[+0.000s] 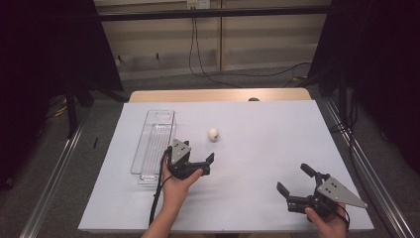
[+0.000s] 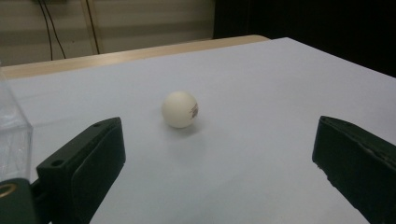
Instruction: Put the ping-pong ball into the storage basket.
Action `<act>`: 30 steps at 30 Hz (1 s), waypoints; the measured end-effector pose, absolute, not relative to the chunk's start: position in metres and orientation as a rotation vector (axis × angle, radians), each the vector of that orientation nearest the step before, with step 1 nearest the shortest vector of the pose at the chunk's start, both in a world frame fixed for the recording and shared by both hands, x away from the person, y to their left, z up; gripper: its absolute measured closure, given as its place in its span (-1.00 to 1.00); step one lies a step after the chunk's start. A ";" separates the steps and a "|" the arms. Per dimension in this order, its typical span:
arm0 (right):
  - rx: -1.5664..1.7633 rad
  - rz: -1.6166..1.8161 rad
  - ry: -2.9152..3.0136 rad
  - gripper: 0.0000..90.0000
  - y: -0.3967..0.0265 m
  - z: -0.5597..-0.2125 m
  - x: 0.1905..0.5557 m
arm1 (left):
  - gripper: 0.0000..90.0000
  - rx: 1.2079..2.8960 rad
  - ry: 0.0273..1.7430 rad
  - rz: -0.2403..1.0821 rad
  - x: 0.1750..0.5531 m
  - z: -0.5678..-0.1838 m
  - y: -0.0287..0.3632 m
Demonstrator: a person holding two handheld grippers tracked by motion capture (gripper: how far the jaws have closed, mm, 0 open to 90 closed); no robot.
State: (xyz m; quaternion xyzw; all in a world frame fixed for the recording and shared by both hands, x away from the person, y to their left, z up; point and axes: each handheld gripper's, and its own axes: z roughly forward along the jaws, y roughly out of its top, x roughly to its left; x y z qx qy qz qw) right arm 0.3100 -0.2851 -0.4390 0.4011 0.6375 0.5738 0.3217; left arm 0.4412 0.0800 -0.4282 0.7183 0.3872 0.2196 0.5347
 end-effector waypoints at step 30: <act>1.046 1.508 1.669 -0.99 -0.287 -0.439 0.310 | -0.94 1.722 0.947 0.522 0.452 -0.430 0.072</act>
